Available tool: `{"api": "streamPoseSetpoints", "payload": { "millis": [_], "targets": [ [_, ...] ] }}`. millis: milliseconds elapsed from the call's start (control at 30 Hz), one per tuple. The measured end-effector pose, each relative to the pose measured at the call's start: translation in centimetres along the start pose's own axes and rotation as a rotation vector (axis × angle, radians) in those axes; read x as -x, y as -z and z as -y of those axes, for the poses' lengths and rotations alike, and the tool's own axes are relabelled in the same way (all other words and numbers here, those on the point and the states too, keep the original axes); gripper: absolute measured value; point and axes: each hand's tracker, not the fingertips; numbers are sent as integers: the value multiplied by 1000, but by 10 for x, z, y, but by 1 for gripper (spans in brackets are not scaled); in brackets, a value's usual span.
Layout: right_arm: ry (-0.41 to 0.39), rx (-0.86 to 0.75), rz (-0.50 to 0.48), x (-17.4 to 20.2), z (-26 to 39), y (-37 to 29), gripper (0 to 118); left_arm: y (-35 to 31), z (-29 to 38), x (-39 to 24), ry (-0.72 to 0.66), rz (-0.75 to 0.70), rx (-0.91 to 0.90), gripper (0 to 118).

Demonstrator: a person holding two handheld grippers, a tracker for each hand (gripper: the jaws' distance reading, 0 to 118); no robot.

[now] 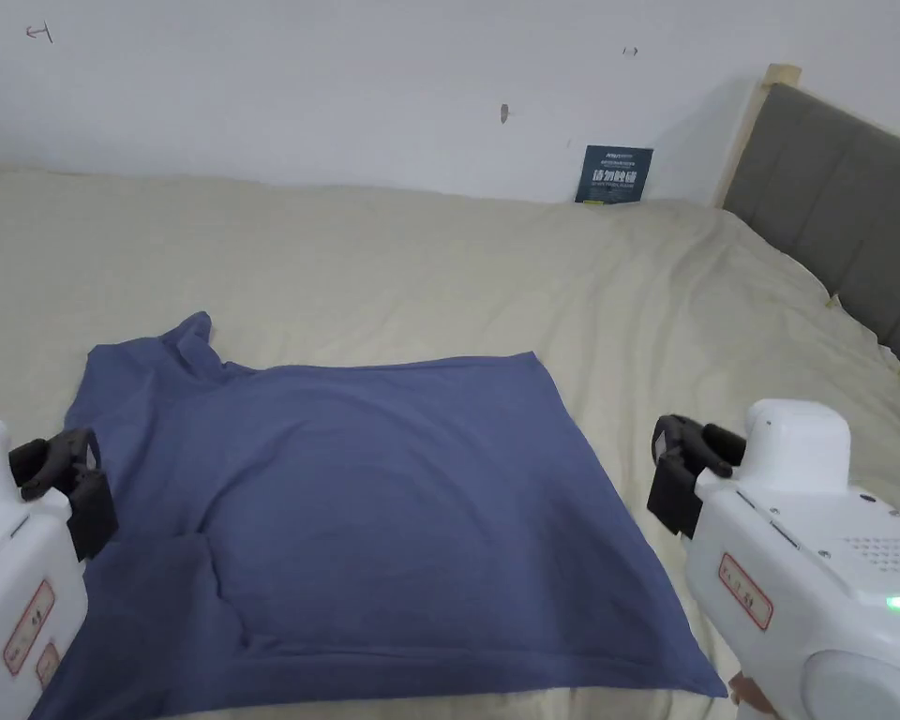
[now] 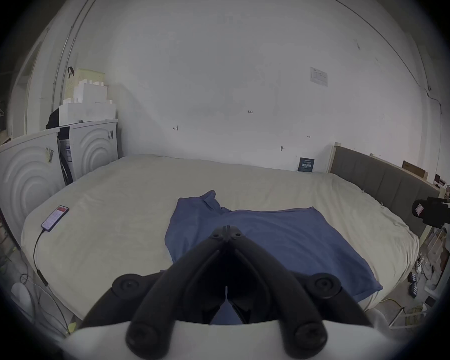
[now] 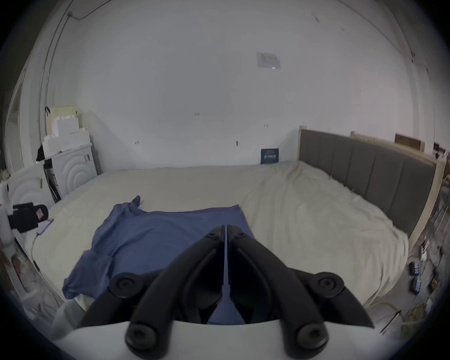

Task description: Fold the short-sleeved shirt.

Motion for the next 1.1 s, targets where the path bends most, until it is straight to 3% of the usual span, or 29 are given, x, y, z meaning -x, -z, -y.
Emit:
{"api": "streamPoseSetpoints", "payload": {
  "millis": [333,367,400,433,467,500,633,900,967,1000,1100],
  "targets": [
    [19,-8,-12,-4,0,7,6,-2,-6,17,-1,-66,50,0],
    [8,-1,-16,-4,0,7,6,-1,-6,23,-5,-70,89,8],
    [3,3,-20,-4,0,8,7,3,-6,32,-34,-44,157,29],
    [2,11,-26,-3,1,7,6,6,-6,44,-98,-26,240,73],
    [3,19,-31,-4,2,8,7,10,-4,52,-140,-17,285,98],
    [5,24,-33,-5,4,8,7,13,2,61,-169,-8,335,105],
    [10,47,-24,-8,13,8,6,15,31,89,-177,-119,476,104],
    [20,112,-14,-2,20,12,6,28,103,93,-67,-98,801,103],
    [17,116,-15,0,20,13,6,33,113,90,-76,-99,814,96],
    [13,118,-17,1,19,13,7,35,117,90,-76,-98,820,90],
    [2,121,-19,2,19,14,6,44,127,86,-62,-108,848,32]
  ]
}}
